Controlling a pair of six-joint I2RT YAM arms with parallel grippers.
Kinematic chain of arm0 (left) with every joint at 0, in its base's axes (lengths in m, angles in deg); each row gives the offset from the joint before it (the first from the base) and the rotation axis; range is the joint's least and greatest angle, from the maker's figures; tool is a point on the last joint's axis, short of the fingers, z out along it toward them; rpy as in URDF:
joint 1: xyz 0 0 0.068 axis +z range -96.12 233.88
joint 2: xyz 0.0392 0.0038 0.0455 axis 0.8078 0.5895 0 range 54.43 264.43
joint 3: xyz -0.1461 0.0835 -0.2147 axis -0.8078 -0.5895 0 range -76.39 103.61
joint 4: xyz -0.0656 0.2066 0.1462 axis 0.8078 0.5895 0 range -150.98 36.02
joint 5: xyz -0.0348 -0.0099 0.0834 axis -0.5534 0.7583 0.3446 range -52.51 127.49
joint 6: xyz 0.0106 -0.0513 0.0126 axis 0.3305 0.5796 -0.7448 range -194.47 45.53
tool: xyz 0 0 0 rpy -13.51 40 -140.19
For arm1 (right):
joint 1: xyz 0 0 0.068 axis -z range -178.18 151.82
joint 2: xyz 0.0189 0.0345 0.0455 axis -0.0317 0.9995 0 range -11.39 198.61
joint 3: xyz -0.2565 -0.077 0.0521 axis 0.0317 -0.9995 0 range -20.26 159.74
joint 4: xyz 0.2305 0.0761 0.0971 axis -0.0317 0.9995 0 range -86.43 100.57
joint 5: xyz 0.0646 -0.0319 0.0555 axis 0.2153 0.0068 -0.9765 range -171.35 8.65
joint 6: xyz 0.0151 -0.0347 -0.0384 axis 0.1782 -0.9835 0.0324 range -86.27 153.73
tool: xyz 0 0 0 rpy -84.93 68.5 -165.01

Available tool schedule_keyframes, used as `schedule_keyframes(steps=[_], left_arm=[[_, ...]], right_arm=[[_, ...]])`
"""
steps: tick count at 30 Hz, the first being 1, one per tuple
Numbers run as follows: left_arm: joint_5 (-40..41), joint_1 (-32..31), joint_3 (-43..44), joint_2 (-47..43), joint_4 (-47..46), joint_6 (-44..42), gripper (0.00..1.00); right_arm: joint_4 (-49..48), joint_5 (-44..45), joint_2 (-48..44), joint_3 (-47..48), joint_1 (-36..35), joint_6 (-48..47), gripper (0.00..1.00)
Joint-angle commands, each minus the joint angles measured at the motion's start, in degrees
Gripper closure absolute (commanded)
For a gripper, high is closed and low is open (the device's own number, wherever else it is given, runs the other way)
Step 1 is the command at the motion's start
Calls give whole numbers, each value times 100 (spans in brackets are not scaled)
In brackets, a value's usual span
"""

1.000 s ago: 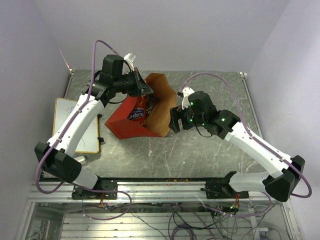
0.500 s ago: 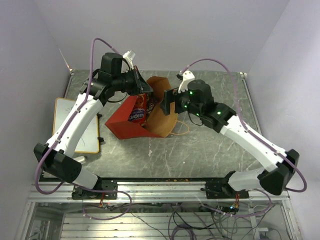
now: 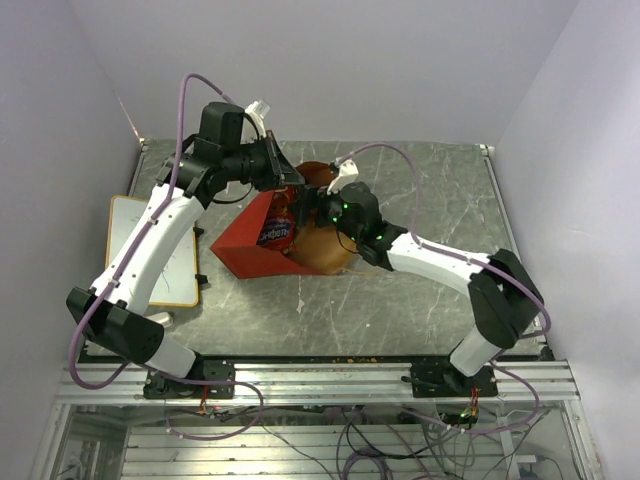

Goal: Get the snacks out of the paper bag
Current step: Take out the snack from the paper bag.

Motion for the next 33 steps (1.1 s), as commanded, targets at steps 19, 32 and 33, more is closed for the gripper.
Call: schedule_keyframes(steps=[19, 32, 33], left_arm=[[-322, -50, 703, 243, 415, -145, 93], [-431, -48, 727, 319, 464, -221, 93], [-426, -47, 753, 330, 469, -230, 93]], right_arm=[[-4116, 663, 2295, 61, -306, -981, 18], [-3767, 701, 3232, 1165, -85, -608, 19], [-3737, 687, 3282, 1247, -78, -631, 21]])
